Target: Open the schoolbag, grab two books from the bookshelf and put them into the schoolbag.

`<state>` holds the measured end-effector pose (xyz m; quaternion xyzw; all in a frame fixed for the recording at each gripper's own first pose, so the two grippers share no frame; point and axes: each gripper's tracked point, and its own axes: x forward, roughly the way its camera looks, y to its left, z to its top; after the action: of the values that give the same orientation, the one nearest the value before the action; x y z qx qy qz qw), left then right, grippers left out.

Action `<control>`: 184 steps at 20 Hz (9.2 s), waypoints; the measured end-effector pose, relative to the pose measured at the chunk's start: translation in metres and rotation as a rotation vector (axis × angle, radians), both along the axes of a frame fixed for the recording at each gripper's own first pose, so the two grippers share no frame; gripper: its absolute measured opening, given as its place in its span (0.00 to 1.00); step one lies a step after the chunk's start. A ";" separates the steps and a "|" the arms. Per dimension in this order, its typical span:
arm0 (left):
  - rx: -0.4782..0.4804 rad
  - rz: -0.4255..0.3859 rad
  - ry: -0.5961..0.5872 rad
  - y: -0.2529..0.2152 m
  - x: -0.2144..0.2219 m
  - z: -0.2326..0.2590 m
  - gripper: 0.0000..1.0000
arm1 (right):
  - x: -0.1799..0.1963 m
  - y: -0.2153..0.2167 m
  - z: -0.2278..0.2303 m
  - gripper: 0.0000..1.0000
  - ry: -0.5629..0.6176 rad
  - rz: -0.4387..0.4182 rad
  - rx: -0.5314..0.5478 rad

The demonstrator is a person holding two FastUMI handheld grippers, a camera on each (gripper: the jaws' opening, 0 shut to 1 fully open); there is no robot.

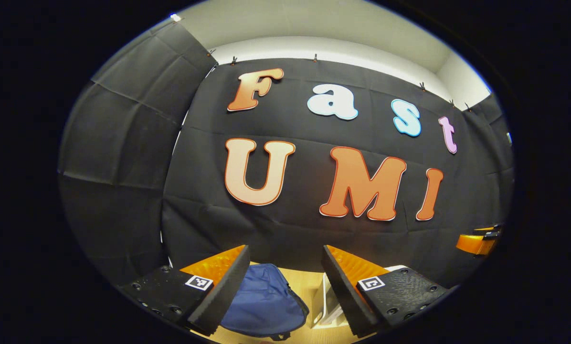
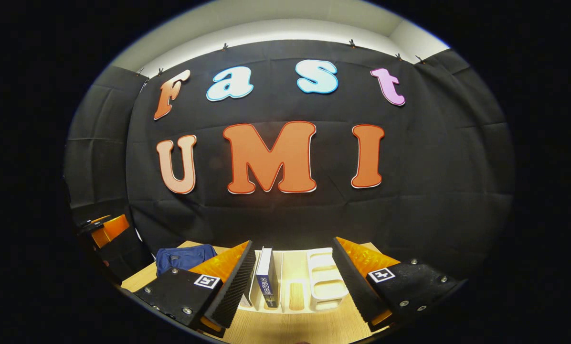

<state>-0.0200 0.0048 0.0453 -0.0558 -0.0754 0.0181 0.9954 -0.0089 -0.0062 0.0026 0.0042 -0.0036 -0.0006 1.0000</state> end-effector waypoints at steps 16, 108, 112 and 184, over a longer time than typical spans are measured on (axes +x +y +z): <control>0.112 0.010 0.049 0.001 -0.004 -0.018 0.94 | -0.002 -0.002 -0.006 0.97 0.016 -0.003 0.011; 1.072 -0.436 1.032 -0.007 0.140 -0.245 0.02 | 0.047 -0.036 -0.052 0.97 0.199 0.021 0.178; 1.001 -0.547 1.087 0.007 0.152 -0.230 0.02 | 0.059 0.021 -0.047 0.97 0.273 0.126 0.202; 0.794 -0.764 1.146 0.033 0.184 -0.204 0.02 | 0.033 0.230 -0.162 0.30 0.632 0.332 0.786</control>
<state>0.1635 0.0378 -0.1586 0.2991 0.4721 -0.3270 0.7621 0.0245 0.2236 -0.1597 0.3790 0.2991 0.1550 0.8619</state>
